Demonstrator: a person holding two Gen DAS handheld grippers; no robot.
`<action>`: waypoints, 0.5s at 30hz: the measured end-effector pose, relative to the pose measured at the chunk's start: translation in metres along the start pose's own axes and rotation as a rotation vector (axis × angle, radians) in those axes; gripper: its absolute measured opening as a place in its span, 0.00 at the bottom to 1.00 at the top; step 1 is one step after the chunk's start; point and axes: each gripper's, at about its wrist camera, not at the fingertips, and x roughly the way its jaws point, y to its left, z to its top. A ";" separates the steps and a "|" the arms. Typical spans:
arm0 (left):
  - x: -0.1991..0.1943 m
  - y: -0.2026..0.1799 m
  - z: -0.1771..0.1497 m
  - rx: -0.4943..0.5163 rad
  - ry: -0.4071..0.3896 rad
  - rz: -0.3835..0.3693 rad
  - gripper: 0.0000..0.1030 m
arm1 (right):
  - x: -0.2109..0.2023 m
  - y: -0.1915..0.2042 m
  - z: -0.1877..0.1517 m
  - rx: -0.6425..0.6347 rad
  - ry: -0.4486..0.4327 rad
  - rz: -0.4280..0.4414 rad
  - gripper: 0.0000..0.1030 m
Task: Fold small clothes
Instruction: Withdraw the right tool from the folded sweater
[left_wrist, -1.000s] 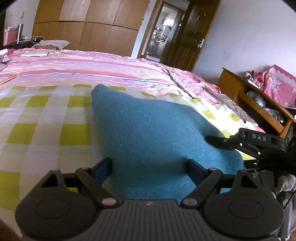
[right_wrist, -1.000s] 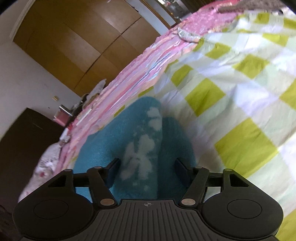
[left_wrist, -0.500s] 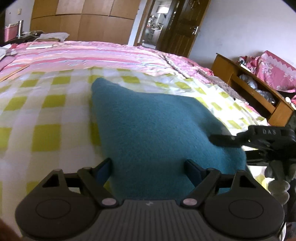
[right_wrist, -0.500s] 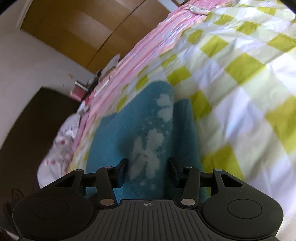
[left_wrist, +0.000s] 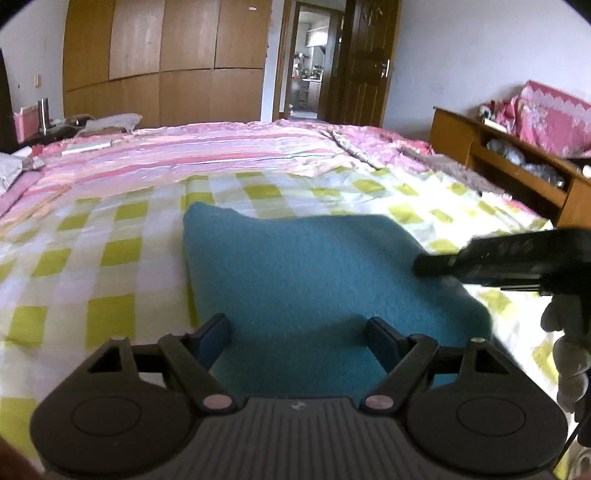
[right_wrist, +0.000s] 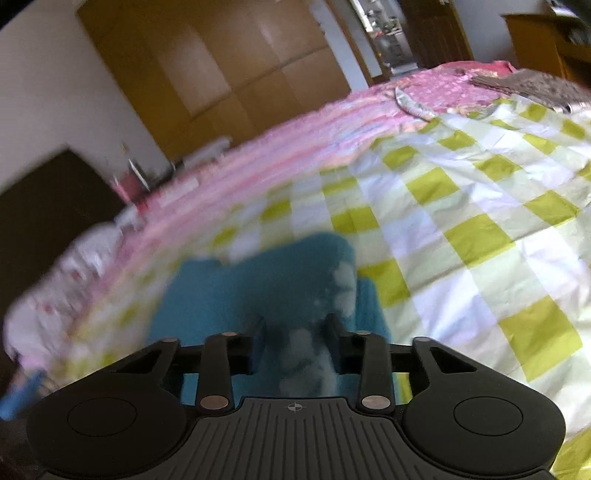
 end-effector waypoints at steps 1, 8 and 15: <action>0.000 -0.002 -0.001 0.012 0.000 -0.001 0.83 | 0.005 -0.002 -0.003 -0.008 0.005 -0.014 0.25; -0.014 -0.003 -0.007 0.003 0.027 0.015 0.83 | 0.007 -0.016 -0.003 0.086 0.022 -0.019 0.25; -0.021 0.000 -0.022 -0.055 0.074 0.061 0.83 | -0.038 0.023 -0.021 -0.108 -0.009 -0.076 0.26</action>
